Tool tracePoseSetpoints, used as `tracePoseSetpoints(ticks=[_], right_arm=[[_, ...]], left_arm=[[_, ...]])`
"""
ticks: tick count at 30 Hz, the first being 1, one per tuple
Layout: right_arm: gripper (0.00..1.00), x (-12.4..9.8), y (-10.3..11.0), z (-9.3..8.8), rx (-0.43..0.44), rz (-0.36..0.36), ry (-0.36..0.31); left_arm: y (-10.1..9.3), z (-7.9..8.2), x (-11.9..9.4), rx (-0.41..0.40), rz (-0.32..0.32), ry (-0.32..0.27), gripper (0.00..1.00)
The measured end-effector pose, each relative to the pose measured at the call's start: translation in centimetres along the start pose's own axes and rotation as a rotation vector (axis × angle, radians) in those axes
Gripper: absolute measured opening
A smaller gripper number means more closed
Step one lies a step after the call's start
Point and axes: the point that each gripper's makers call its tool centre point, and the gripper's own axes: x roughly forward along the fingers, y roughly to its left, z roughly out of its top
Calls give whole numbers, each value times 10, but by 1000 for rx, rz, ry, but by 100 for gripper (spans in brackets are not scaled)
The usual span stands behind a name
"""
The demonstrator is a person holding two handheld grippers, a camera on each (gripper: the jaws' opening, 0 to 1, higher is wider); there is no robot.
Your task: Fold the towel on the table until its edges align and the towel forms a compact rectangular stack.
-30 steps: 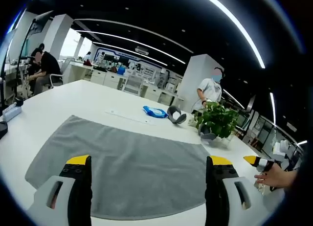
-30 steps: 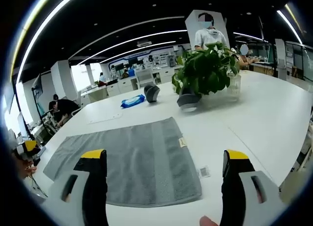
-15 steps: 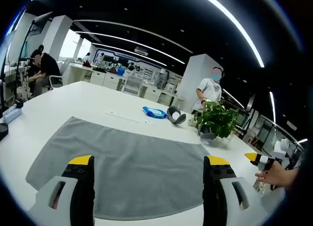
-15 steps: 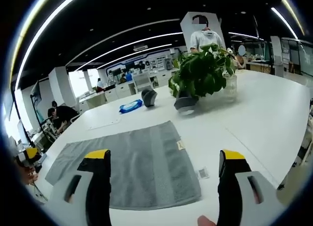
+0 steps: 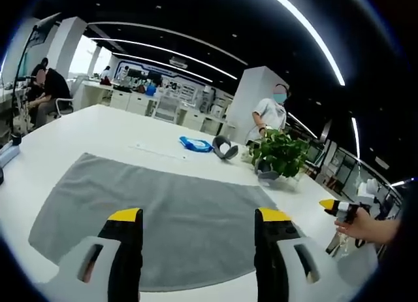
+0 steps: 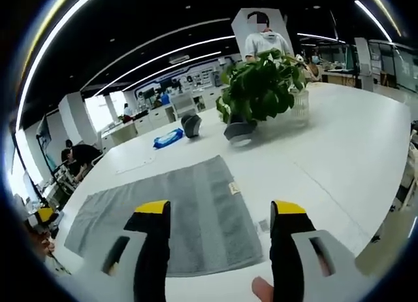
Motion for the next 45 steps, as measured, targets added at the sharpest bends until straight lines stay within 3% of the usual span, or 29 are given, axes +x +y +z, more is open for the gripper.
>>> tracePoseSetpoints(ticks=[4, 8, 10, 17, 24, 31, 39, 45], right_arm=[[50, -1, -9, 11, 20, -18, -7], [37, 1, -22, 9, 32, -47, 25], [35, 3, -27, 7, 44, -43, 37], [31, 8, -37, -20, 53, -32, 139], [32, 15, -39, -51, -23, 17, 263], [28, 28, -47, -72, -10, 25, 334], [17, 36, -53, -95, 7, 36, 390], [11, 41, -52, -108, 6, 47, 427]], left_arm=[[-5, 4, 9, -19, -27, 25, 64], [-27, 31, 29, -25, -105, 11, 55], [-42, 42, 38, 5, -155, 16, 52], [-80, 58, 71, 116, -235, 66, 44], [-129, 82, 98, 121, -329, 55, 40], [-179, 102, 131, 175, -410, 33, 40], [-228, 97, 172, 238, -485, 50, 41], [-246, 80, 206, 282, -493, 89, 42]])
